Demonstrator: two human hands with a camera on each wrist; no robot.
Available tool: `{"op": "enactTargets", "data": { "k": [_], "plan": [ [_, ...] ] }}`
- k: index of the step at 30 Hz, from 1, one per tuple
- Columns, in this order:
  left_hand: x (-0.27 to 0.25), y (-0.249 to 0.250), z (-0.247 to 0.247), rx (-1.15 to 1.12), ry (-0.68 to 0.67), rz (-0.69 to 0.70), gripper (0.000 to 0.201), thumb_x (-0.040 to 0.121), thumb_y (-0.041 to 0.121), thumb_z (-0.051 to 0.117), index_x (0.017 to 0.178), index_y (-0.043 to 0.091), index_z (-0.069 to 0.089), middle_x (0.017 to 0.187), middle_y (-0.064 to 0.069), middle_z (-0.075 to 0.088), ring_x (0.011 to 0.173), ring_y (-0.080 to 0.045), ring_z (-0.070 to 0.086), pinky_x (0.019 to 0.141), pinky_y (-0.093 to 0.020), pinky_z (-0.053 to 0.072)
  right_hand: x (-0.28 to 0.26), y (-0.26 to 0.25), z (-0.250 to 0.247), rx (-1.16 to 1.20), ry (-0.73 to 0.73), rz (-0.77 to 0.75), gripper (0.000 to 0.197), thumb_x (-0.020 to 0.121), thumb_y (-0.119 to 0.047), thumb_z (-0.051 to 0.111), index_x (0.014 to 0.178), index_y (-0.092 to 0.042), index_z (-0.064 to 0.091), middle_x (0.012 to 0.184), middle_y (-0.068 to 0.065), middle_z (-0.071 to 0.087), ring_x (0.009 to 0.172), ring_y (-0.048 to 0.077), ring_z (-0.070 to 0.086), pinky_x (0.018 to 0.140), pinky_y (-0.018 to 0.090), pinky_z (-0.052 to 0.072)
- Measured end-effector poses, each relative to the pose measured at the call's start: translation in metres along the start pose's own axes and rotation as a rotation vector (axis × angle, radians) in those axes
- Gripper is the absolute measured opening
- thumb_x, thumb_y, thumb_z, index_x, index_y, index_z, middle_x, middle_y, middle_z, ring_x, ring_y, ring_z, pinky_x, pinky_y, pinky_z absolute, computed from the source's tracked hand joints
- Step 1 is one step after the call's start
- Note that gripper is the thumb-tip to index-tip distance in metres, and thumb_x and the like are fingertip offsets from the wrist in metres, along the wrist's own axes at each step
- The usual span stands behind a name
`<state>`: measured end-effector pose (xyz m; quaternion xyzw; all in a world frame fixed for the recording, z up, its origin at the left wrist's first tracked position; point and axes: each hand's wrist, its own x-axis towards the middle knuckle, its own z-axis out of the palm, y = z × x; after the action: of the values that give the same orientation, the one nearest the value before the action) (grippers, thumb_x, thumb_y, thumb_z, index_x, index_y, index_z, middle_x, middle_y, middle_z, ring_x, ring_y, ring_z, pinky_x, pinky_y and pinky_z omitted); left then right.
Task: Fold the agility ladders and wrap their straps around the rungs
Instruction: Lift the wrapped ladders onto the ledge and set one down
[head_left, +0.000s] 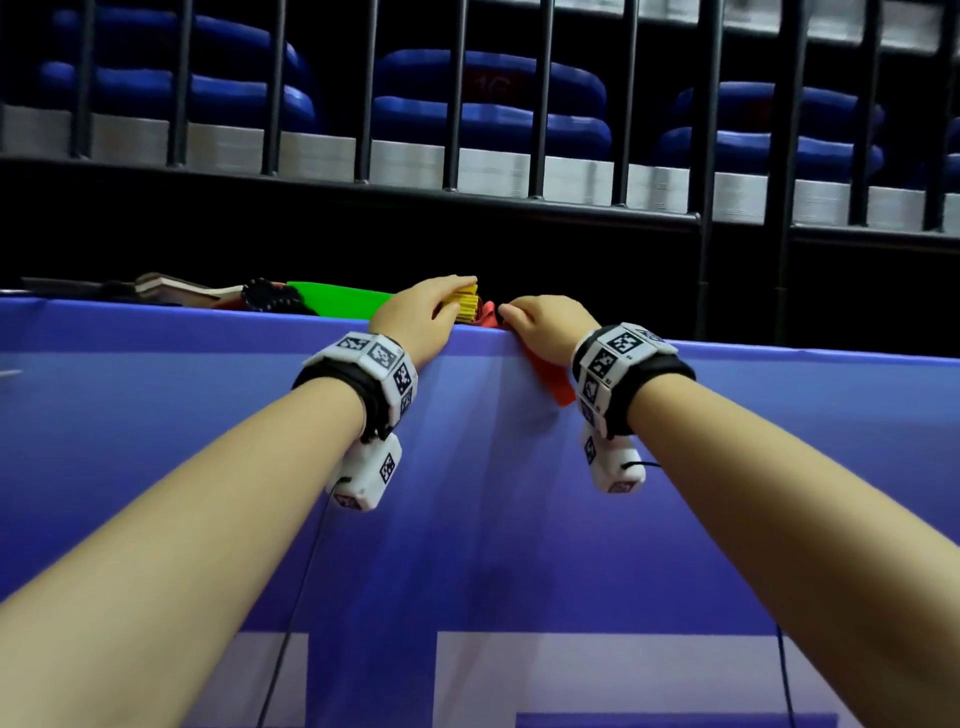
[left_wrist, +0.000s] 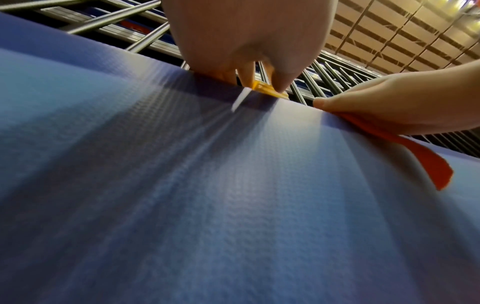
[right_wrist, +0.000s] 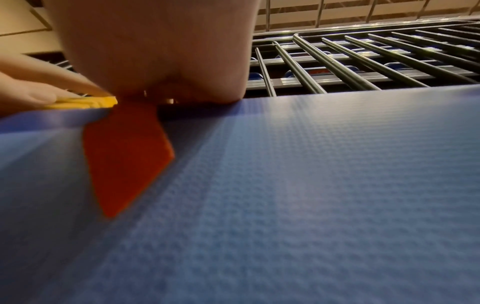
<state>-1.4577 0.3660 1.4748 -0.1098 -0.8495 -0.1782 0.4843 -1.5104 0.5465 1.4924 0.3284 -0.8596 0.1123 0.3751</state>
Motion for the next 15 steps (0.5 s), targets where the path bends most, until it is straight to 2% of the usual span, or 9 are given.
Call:
{"op": "enactTargets", "data": {
  "k": [1, 3, 6, 8, 11, 13, 15],
  "plan": [
    [-0.003, 0.001, 0.001, 0.026, -0.009, -0.011, 0.046, 0.099, 0.015, 0.047, 0.143, 0.028, 0.046, 0.152, 0.002, 0.041, 0.139, -0.017, 0.038, 0.108, -0.026, 0.030, 0.000, 0.002, 0.000, 0.018, -0.016, -0.007, 0.040, 0.103, -0.036, 0.035, 0.118, -0.013, 0.064, 0.122, 0.012, 0.064, 0.115, 0.030, 0.056, 0.091, 0.032, 0.040],
    [-0.009, 0.005, 0.006, 0.071, -0.018, -0.040, 0.052, 0.099, 0.018, 0.046, 0.148, 0.031, 0.036, 0.158, 0.001, 0.030, 0.143, -0.018, 0.032, 0.110, -0.029, 0.028, -0.003, 0.005, 0.003, 0.044, -0.002, -0.013, 0.040, 0.103, -0.034, 0.035, 0.132, -0.015, 0.055, 0.133, 0.012, 0.058, 0.122, 0.029, 0.052, 0.099, 0.033, 0.039],
    [-0.021, 0.013, 0.011, 0.142, -0.015, -0.065, 0.057, 0.099, 0.023, 0.048, 0.151, 0.031, 0.028, 0.160, -0.006, 0.023, 0.140, -0.029, 0.035, 0.111, -0.037, 0.027, -0.011, 0.005, 0.011, 0.123, 0.100, -0.033, 0.048, 0.100, -0.032, 0.041, 0.146, -0.017, 0.038, 0.144, 0.010, 0.046, 0.130, 0.027, 0.045, 0.105, 0.034, 0.037],
    [-0.032, 0.018, 0.014, 0.153, 0.001, -0.091, 0.058, 0.099, 0.023, 0.048, 0.152, 0.028, 0.026, 0.160, -0.008, 0.023, 0.141, -0.030, 0.033, 0.112, -0.037, 0.023, -0.016, 0.002, 0.014, 0.254, 0.199, -0.039, 0.049, 0.099, -0.025, 0.045, 0.146, -0.013, 0.038, 0.144, 0.011, 0.045, 0.131, 0.026, 0.043, 0.106, 0.030, 0.032],
    [-0.049, 0.025, 0.016, 0.029, 0.045, -0.120, 0.057, 0.098, 0.018, 0.049, 0.152, 0.020, 0.029, 0.158, -0.009, 0.028, 0.144, -0.025, 0.028, 0.116, -0.037, 0.020, -0.027, -0.007, 0.023, 0.534, 0.397, 0.031, 0.052, 0.093, -0.019, 0.048, 0.142, -0.003, 0.041, 0.142, 0.017, 0.043, 0.133, 0.027, 0.040, 0.110, 0.025, 0.026],
    [-0.063, 0.031, 0.016, -0.088, 0.065, -0.127, 0.053, 0.098, 0.014, 0.049, 0.149, 0.014, 0.035, 0.154, -0.011, 0.034, 0.142, -0.026, 0.031, 0.116, -0.036, 0.022, -0.042, -0.019, 0.032, 0.661, 0.534, 0.106, 0.054, 0.087, -0.020, 0.044, 0.138, 0.001, 0.044, 0.141, 0.020, 0.042, 0.133, 0.029, 0.039, 0.112, 0.031, 0.027],
    [-0.081, 0.038, 0.016, -0.183, 0.058, -0.152, 0.049, 0.098, 0.012, 0.048, 0.146, 0.012, 0.039, 0.147, -0.015, 0.040, 0.137, -0.027, 0.037, 0.114, -0.033, 0.025, -0.061, -0.034, 0.040, 0.721, 0.622, 0.162, 0.052, 0.086, -0.018, 0.043, 0.133, 0.002, 0.047, 0.136, 0.019, 0.046, 0.129, 0.029, 0.043, 0.109, 0.036, 0.032]
  ]
}}
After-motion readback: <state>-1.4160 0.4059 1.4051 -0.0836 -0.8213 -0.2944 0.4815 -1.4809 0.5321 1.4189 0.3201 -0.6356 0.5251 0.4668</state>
